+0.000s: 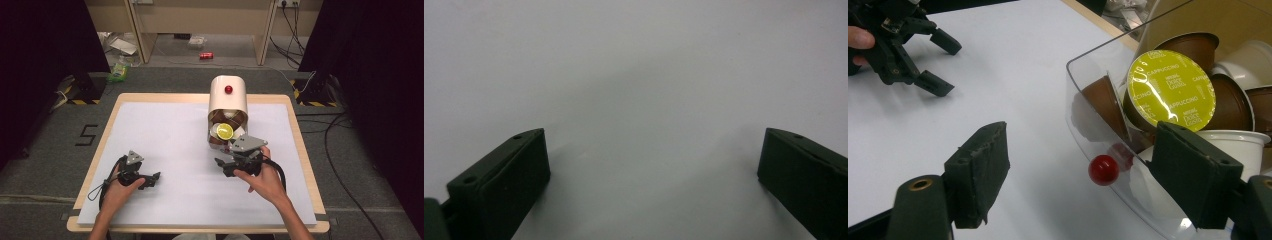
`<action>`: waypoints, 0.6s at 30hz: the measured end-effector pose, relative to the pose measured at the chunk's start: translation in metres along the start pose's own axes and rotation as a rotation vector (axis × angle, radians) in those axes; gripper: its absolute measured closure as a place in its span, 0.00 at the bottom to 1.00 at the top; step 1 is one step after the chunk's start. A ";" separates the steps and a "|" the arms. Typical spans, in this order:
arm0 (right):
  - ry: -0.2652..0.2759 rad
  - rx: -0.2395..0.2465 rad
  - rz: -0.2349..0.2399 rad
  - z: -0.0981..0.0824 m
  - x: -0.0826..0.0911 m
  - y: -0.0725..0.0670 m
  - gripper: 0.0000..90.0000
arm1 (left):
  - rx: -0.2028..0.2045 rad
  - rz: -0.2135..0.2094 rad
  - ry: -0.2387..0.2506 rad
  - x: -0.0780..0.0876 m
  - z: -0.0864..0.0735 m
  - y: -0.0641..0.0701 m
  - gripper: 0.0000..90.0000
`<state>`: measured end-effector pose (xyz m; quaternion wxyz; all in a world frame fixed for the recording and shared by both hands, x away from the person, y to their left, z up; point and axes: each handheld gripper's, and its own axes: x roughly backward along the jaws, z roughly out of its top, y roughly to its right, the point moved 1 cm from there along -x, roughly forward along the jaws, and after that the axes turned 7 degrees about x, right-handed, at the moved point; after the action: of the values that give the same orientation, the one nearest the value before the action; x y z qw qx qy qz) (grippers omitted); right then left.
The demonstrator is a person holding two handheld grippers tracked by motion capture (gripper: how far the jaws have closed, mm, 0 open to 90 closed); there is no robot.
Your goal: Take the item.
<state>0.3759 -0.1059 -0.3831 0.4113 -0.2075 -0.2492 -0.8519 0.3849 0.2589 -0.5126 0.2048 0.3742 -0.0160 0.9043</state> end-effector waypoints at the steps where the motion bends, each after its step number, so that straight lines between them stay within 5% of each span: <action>1: 0.000 -0.002 0.000 0.000 0.000 -0.001 0.27 | 0.000 0.000 0.000 0.000 0.000 0.000 0.00; 18: 0.035 -0.007 -0.021 0.002 0.009 -0.003 0.27 | 0.000 0.000 0.000 0.000 0.000 0.000 0.00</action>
<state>0.3686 -0.1079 -0.3775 0.4057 -0.1915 -0.2414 -0.8605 0.3849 0.2588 -0.5126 0.2047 0.3742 -0.0159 0.9043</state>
